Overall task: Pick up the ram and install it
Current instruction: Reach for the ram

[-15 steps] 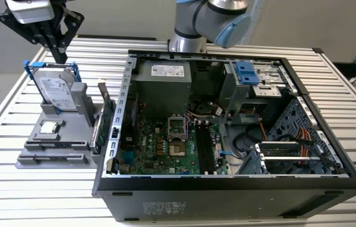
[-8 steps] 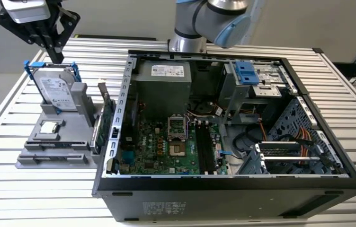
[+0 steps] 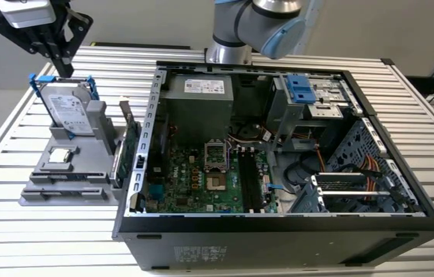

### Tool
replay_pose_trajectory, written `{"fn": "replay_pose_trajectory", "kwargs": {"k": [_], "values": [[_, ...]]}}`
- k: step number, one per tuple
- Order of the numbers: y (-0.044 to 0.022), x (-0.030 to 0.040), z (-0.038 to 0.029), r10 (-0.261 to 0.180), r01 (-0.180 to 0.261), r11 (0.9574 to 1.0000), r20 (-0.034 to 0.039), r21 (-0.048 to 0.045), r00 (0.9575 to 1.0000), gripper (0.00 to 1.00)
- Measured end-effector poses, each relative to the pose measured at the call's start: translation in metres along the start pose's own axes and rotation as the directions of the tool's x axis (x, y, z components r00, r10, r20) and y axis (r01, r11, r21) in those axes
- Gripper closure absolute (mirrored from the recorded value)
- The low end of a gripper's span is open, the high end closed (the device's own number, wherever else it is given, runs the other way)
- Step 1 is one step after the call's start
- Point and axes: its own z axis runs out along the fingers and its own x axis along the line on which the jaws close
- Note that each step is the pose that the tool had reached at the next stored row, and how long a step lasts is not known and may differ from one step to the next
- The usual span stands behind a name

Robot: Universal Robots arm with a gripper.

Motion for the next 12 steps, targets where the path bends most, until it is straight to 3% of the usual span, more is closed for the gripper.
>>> {"fn": "replay_pose_trajectory", "kwargs": {"k": [12], "values": [[-0.0003, 0.0085, -0.0002, -0.015, 0.015, 0.9999, -0.0011, -0.0002, 0.9999, 1.00]]}}
